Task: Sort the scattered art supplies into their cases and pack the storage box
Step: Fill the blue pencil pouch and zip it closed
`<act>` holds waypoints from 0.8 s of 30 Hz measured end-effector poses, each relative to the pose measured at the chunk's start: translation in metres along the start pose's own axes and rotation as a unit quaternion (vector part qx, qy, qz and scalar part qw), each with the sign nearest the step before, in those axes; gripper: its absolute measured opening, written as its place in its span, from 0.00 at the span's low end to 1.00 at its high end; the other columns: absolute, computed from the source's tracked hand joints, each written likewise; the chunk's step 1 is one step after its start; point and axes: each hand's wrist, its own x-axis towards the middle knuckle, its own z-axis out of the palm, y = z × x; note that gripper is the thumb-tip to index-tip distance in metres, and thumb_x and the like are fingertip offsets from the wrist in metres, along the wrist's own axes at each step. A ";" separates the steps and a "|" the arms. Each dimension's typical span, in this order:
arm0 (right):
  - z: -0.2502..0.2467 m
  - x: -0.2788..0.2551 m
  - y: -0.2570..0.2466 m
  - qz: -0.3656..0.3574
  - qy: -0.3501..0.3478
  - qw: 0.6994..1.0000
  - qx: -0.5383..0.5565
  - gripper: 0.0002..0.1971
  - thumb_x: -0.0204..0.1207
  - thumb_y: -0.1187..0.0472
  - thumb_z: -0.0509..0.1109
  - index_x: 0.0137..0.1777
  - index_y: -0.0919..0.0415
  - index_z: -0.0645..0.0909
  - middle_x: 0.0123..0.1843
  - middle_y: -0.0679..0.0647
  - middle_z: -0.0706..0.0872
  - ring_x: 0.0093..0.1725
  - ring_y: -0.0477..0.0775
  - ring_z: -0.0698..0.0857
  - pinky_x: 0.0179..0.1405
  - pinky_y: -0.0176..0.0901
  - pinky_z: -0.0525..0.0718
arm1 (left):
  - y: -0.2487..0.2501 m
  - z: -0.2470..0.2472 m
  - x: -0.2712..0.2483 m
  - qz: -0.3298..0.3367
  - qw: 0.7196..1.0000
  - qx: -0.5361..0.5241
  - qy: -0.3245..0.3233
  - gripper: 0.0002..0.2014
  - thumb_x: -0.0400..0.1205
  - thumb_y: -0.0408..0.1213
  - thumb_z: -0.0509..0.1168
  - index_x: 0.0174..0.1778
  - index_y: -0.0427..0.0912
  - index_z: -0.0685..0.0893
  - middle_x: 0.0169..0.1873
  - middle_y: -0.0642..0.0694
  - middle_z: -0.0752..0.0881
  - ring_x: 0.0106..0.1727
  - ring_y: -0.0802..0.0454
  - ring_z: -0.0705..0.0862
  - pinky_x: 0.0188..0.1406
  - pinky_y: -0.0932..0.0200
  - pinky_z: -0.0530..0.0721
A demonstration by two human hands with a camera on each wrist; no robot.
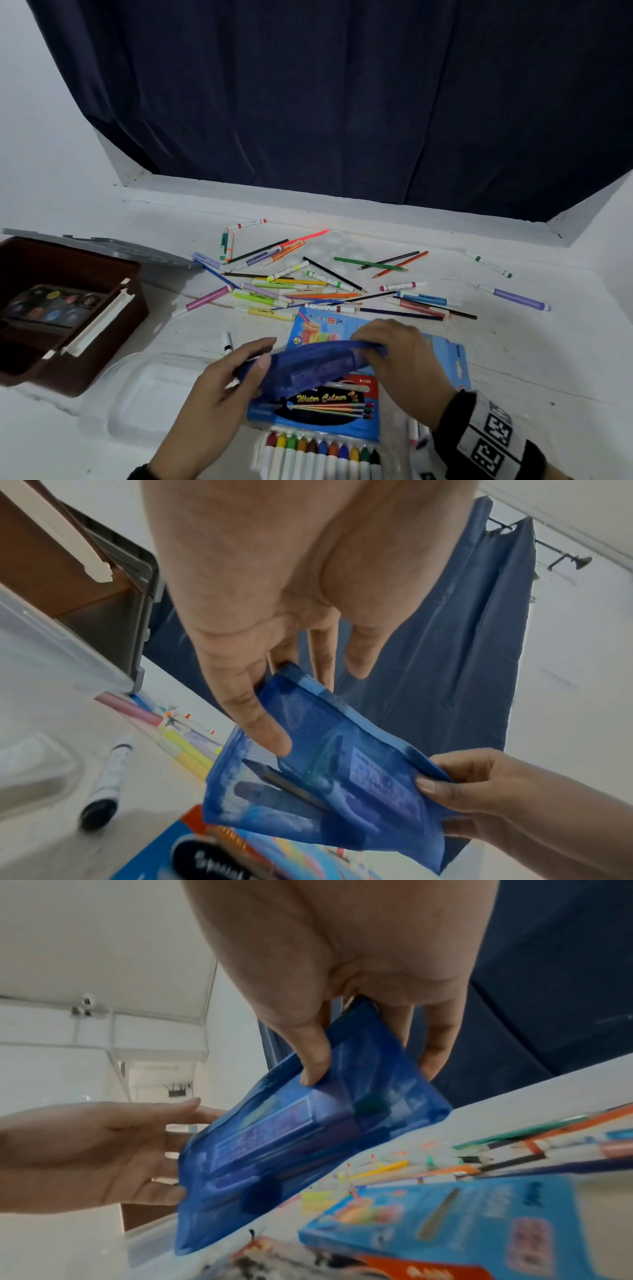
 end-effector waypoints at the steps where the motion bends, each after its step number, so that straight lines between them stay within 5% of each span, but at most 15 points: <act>1: -0.002 0.002 -0.005 -0.007 0.020 1.000 0.008 0.08 0.81 0.61 0.68 0.46 0.47 0.86 0.43 0.41 0.85 0.47 0.42 0.81 0.48 0.37 0.80 | 0.004 -0.003 0.000 0.013 1.000 -0.011 0.009 0.13 0.79 0.52 0.63 0.55 0.71 0.88 0.57 0.67 0.88 0.64 0.60 0.84 0.50 0.58 0.91; 9: 0.009 0.026 -0.063 -0.002 0.150 0.983 0.101 0.08 0.78 0.67 0.73 0.50 0.52 0.89 0.44 0.34 0.84 0.49 0.39 0.82 0.48 0.25 0.74 | 0.021 -0.066 0.004 0.103 0.991 -0.082 0.035 0.15 0.83 0.45 0.63 0.65 0.58 0.87 0.62 0.52 0.89 0.64 0.51 0.87 0.64 0.41 0.85; 16: 0.066 0.062 -0.138 0.012 0.190 0.974 0.125 0.09 0.79 0.66 0.73 0.46 0.50 0.89 0.43 0.43 0.88 0.47 0.43 0.84 0.44 0.34 0.79 | -0.003 -0.179 0.020 0.145 0.982 -0.125 0.009 0.15 0.85 0.49 0.67 0.64 0.49 0.89 0.63 0.46 0.88 0.64 0.47 0.87 0.57 0.56 0.88; 18: 0.084 0.069 -0.162 0.009 0.195 0.970 0.143 0.09 0.79 0.65 0.73 0.45 0.48 0.88 0.43 0.42 0.87 0.47 0.45 0.84 0.43 0.31 0.77 | -0.010 -0.213 0.021 0.139 0.981 -0.132 0.015 0.12 0.84 0.43 0.65 0.60 0.52 0.90 0.61 0.45 0.89 0.57 0.48 0.89 0.52 0.58 0.89; 20: 0.100 0.078 -0.190 0.012 0.200 0.968 0.151 0.08 0.79 0.62 0.72 0.44 0.46 0.86 0.43 0.40 0.87 0.47 0.43 0.84 0.43 0.29 0.76 | -0.016 -0.247 0.023 0.138 0.981 -0.131 0.036 0.12 0.85 0.48 0.67 0.59 0.52 0.90 0.59 0.43 0.90 0.52 0.46 0.89 0.46 0.56 0.89; 22: 0.115 0.087 -0.215 0.008 0.212 0.969 0.129 0.08 0.77 0.58 0.72 0.43 0.41 0.85 0.45 0.35 0.87 0.46 0.38 0.84 0.43 0.25 0.75 | -0.020 -0.279 0.026 0.151 0.980 -0.115 0.053 0.17 0.82 0.53 0.67 0.61 0.49 0.89 0.57 0.42 0.90 0.56 0.44 0.89 0.48 0.52 0.88; 24: 0.130 0.100 -0.237 0.004 0.219 0.969 0.114 0.08 0.76 0.59 0.75 0.43 0.41 0.87 0.46 0.31 0.87 0.46 0.35 0.84 0.43 0.22 0.74 | -0.025 -0.309 0.032 0.155 0.980 -0.107 0.064 0.12 0.87 0.44 0.65 0.61 0.45 0.89 0.55 0.44 0.91 0.57 0.49 0.90 0.50 0.60 0.89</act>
